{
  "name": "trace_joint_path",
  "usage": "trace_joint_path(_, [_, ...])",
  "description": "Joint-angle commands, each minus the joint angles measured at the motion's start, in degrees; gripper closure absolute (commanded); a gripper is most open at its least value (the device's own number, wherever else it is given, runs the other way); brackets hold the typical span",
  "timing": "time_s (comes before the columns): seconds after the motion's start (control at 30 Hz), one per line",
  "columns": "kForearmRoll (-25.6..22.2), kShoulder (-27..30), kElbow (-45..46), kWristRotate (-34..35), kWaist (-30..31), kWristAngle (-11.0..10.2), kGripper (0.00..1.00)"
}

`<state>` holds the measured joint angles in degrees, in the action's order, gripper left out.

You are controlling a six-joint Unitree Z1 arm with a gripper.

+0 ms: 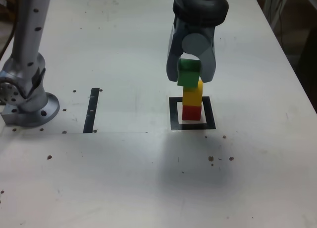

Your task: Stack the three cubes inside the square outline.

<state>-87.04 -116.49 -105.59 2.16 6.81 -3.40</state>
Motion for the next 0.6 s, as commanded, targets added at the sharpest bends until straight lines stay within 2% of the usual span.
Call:
trace_joint_path(0.0, [0.7,0.2,0.3,0.1,0.1,0.0,0.84])
trace_joint_path(0.33, [2.3,-0.2,0.9,-1.3,0.0,-0.6,0.78])
trace_joint_path(0.57, [2.3,-0.6,1.1,-1.4,0.0,0.4,0.65])
